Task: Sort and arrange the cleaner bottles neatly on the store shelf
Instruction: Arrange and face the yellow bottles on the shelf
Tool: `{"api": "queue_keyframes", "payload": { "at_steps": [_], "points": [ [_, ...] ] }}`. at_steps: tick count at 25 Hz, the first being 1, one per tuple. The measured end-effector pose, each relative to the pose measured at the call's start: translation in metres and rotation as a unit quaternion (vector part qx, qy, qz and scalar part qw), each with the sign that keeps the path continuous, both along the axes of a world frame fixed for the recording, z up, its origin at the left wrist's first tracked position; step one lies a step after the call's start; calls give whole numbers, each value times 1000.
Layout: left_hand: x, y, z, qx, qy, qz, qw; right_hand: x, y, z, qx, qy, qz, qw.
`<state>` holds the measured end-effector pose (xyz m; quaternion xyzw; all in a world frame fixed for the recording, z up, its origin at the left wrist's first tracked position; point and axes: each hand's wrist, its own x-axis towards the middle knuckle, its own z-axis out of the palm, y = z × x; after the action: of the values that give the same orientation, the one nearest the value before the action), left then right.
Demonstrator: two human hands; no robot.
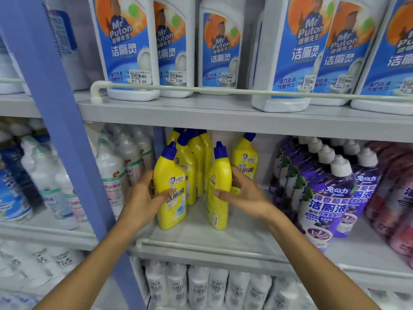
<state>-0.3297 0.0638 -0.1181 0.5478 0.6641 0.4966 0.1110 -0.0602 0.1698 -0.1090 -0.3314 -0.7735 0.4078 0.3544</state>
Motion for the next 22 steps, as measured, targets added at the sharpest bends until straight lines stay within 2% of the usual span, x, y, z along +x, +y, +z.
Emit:
{"api": "queue_keyframes", "payload": {
  "at_steps": [2, 5, 10, 15, 22],
  "points": [
    [-4, -6, 1, 3, 17, 45, 999, -5, -1, -3, -27, 16, 12, 999],
    [-3, -9, 1, 6, 34, 77, 996, -11, -4, -7, -12, 33, -19, 999],
    [-3, -5, -1, 1, 38, 115, 993, 6, -11, -4, 44, -14, -118, 992],
    [-5, -2, -3, -11, 29, 121, 992, 49, -5, -2, 29, -8, -172, 985],
    [-7, 4, 6, -37, 11, 140, 989, 55, 0, 2, 23, -36, -271, 962]
  ]
}}
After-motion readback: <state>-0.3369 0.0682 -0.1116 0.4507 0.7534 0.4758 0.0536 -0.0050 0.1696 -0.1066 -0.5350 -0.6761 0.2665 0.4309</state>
